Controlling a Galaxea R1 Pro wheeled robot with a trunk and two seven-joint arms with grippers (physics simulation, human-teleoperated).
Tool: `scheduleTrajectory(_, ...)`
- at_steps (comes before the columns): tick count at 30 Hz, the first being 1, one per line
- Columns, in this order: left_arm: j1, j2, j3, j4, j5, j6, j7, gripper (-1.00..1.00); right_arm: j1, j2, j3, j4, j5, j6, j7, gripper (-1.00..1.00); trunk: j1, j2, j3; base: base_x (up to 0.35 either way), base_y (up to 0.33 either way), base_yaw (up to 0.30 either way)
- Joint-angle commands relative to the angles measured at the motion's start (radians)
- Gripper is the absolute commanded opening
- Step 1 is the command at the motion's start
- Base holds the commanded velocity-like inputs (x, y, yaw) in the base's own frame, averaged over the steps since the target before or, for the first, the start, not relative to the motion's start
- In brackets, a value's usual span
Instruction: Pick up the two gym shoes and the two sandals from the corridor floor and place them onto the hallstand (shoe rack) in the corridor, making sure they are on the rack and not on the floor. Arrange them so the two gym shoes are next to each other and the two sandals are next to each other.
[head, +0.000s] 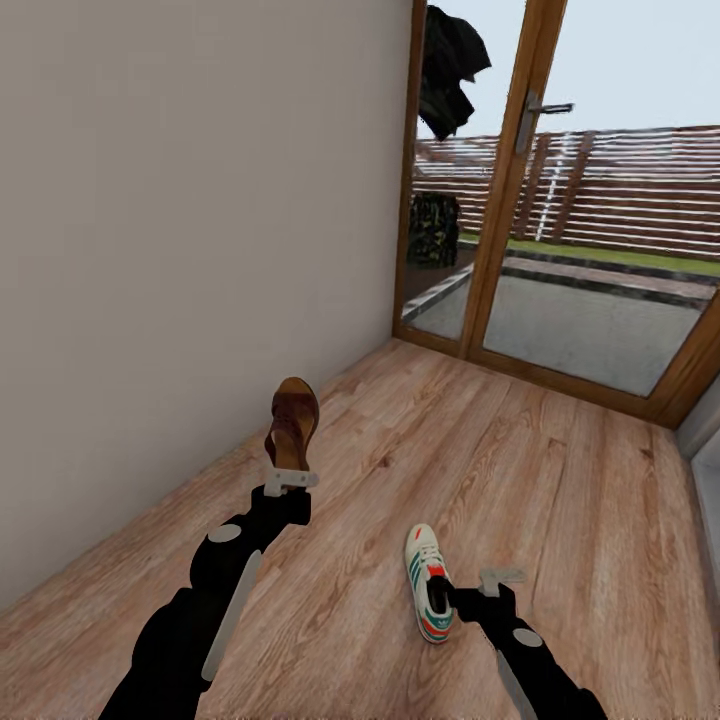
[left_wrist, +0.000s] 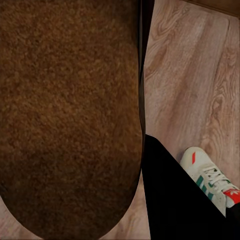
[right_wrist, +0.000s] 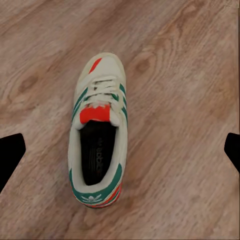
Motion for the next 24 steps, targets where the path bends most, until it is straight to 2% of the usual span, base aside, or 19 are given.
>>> scheduleTrajectory(1, 0.000, 0.000, 0.000, -0.001, 0.002, 0.006, -0.002, -1.00, -0.017, 0.000, 0.000, 0.000, -0.001, 0.002, 0.001, 1.00, 0.000, -0.001, -0.005, 0.000, 0.000, 0.000)
scheduleTrajectory(4, 0.000, 0.000, 0.001, -0.001, 0.002, 0.006, -0.002, -1.00, -0.063, 0.002, 0.000, 0.000, -0.001, 0.002, 0.000, 1.00, 0.002, -0.001, -0.017, 0.000, 0.000, 0.000)
scheduleTrajectory(7, 0.000, 0.000, 0.001, -0.001, 0.002, 0.006, -0.002, -1.00, -0.079, 0.002, 0.000, 0.000, -0.001, 0.002, -0.001, 1.00, 0.003, -0.002, -0.028, 0.000, 0.000, 0.000)
scheduleTrajectory(10, 0.000, 0.000, 0.000, -0.002, 0.002, 0.006, -0.002, -1.00, -0.084, 0.002, 0.000, 0.000, -0.002, 0.002, -0.001, 1.00, 0.004, -0.003, -0.040, 0.000, 0.000, 0.000)
scheduleTrajectory(18, 0.000, 0.000, 0.000, -0.001, 0.002, 0.006, -0.002, -1.00, -0.086, 0.001, 0.001, -0.001, 0.000, 0.001, -0.001, 1.00, 0.004, -0.003, -0.040, 0.000, 0.000, 0.000)
scheduleTrajectory(24, 0.000, 0.000, 0.001, -0.002, 0.002, 0.006, -0.002, -1.00, -0.086, 0.001, 0.000, 0.001, 0.000, 0.000, -0.001, 1.00, 0.007, -0.004, -0.064, 0.000, 0.000, 0.010)
